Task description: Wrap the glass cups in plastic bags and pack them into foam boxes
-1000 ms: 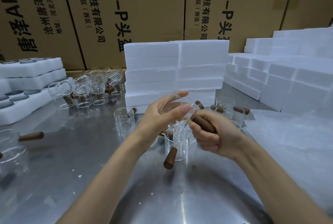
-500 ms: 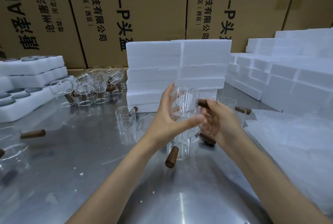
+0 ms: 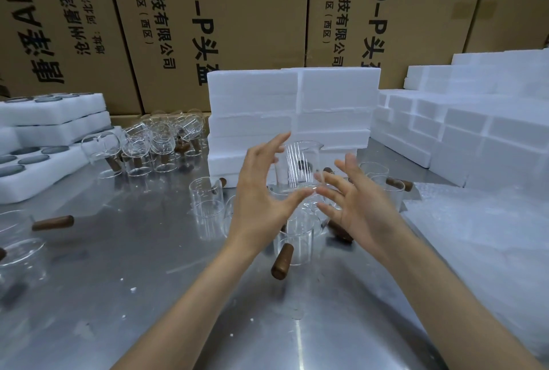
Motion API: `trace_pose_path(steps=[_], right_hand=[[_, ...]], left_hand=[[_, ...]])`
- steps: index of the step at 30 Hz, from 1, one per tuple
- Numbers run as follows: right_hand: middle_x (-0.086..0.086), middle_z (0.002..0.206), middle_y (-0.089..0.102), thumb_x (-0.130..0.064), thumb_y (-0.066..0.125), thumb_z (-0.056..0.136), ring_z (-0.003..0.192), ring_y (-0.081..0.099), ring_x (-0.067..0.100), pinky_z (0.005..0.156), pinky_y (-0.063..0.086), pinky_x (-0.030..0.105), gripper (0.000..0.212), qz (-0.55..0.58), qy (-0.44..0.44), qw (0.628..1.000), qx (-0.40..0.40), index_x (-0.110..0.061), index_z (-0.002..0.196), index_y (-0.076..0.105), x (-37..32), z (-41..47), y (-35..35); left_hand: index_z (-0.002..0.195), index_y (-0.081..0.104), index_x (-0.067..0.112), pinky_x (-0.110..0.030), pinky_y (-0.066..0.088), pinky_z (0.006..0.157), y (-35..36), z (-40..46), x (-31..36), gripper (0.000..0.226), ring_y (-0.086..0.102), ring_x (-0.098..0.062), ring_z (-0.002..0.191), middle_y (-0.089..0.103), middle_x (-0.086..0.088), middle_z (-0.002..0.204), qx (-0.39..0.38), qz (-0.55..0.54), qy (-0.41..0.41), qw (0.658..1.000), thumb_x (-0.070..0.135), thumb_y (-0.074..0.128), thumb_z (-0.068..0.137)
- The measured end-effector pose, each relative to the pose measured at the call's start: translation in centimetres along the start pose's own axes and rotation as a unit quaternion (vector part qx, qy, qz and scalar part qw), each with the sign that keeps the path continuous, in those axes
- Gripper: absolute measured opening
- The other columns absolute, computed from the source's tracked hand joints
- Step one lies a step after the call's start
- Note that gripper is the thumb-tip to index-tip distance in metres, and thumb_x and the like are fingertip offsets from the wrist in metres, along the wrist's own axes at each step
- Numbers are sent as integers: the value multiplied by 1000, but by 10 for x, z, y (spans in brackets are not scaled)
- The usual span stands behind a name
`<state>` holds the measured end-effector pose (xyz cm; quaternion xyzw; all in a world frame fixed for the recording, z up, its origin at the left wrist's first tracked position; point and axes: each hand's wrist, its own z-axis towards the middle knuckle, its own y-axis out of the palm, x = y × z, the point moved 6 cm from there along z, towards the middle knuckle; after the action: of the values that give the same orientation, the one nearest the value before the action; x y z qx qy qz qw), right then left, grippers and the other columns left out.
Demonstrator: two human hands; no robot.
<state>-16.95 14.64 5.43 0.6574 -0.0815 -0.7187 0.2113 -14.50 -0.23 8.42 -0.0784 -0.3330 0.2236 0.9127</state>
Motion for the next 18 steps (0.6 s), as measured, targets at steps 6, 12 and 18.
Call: trace_pose_path(steps=[6, 12, 18], right_hand=[[-6, 120, 59, -56, 78, 60, 100, 64, 0, 85, 54, 27, 81, -171, -82, 982, -2, -32, 128, 41, -3, -7, 10], [-4, 116, 65, -42, 72, 66, 99, 65, 3, 78, 54, 22, 57, -157, -114, 981, 19, -25, 118, 56, -3, -9, 10], [-1, 109, 71, -42, 60, 72, 101, 67, 13, 75, 54, 19, 47, -30, -59, 997, -37, -22, 114, 64, -1, -6, 11]], left_hand=[[140, 35, 36, -5, 28, 97, 1, -4, 11, 86, 42, -6, 109, 42, 10, 113, 21, 121, 88, 989, 16, 83, 71], [148, 14, 36, -8, 23, 105, 8, -3, 9, 97, 35, -3, 122, 37, 10, 132, -24, 103, 103, 989, 36, 78, 75], [142, 23, 32, -18, 26, 110, 5, -3, 6, 89, 41, -5, 127, 46, 13, 135, -19, 66, 79, 995, 36, 80, 74]])
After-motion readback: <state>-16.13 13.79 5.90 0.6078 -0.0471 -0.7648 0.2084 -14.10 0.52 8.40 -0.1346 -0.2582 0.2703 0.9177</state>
